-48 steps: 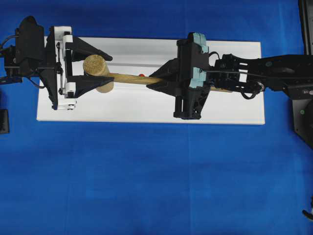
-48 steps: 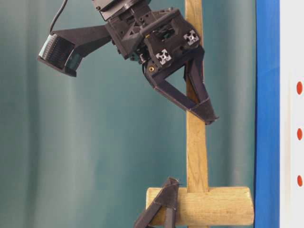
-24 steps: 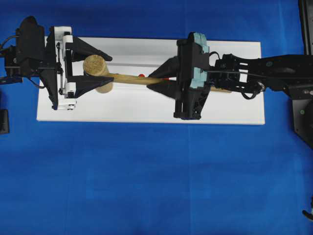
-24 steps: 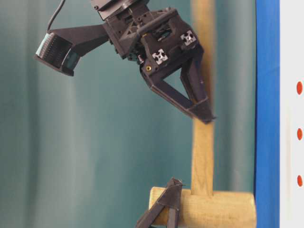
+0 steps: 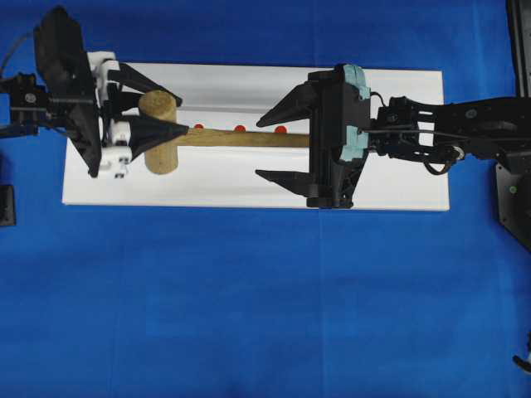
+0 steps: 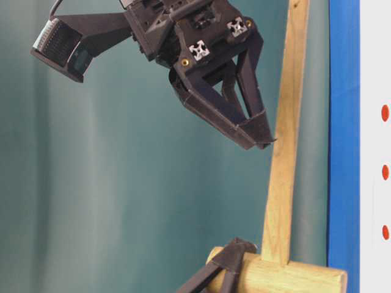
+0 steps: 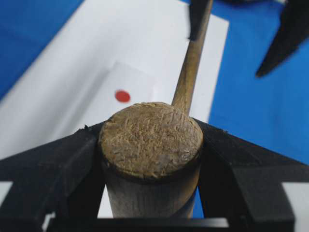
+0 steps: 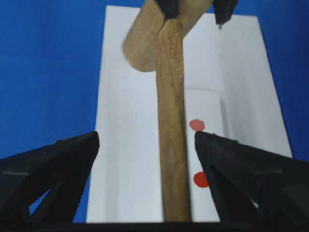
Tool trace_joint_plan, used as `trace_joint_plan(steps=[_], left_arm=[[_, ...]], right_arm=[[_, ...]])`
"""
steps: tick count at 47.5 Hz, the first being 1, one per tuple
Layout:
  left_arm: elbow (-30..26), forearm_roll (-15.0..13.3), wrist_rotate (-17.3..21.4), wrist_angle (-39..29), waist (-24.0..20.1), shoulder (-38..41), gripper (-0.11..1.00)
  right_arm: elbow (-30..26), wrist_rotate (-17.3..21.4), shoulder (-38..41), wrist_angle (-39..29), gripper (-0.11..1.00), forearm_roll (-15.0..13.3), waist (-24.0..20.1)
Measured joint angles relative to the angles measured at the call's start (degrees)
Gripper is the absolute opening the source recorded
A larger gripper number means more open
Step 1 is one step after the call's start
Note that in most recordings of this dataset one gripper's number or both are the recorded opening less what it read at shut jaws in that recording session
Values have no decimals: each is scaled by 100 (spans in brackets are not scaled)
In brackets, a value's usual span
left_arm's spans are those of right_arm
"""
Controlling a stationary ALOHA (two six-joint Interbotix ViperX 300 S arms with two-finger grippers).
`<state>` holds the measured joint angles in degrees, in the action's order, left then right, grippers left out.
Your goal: Hit the mark with a hammer.
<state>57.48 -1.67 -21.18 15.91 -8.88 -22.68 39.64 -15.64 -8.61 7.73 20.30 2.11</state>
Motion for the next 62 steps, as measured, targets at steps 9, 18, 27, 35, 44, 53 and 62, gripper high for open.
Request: trace_joint_plan(steps=[9,18,27,35,44,53,62], left_arm=[[18,0,-1723,-211,-18,-220,45],[123,0,-2962,-483,0,-360,45],[132,0,-3568,-729,79,-378,45],[132,9,-3981,-756,185,-387,45],[132,9,-4131,-809,272,-378,45],[132,9,-4140,-809,343,-378,45],[132,9,-4148,-809,360,-378,45]], right_arm=[[-9,0,0,0,91,-255,0],[0,0,0,35,91,-536,0],[-18,-9,0,35,91,-826,0],[-105,0,53,18,91,-1099,0],[-193,-53,202,-9,91,-1274,44],[-360,-141,545,-62,91,-1283,132],[-554,-185,940,-132,90,-1292,123]])
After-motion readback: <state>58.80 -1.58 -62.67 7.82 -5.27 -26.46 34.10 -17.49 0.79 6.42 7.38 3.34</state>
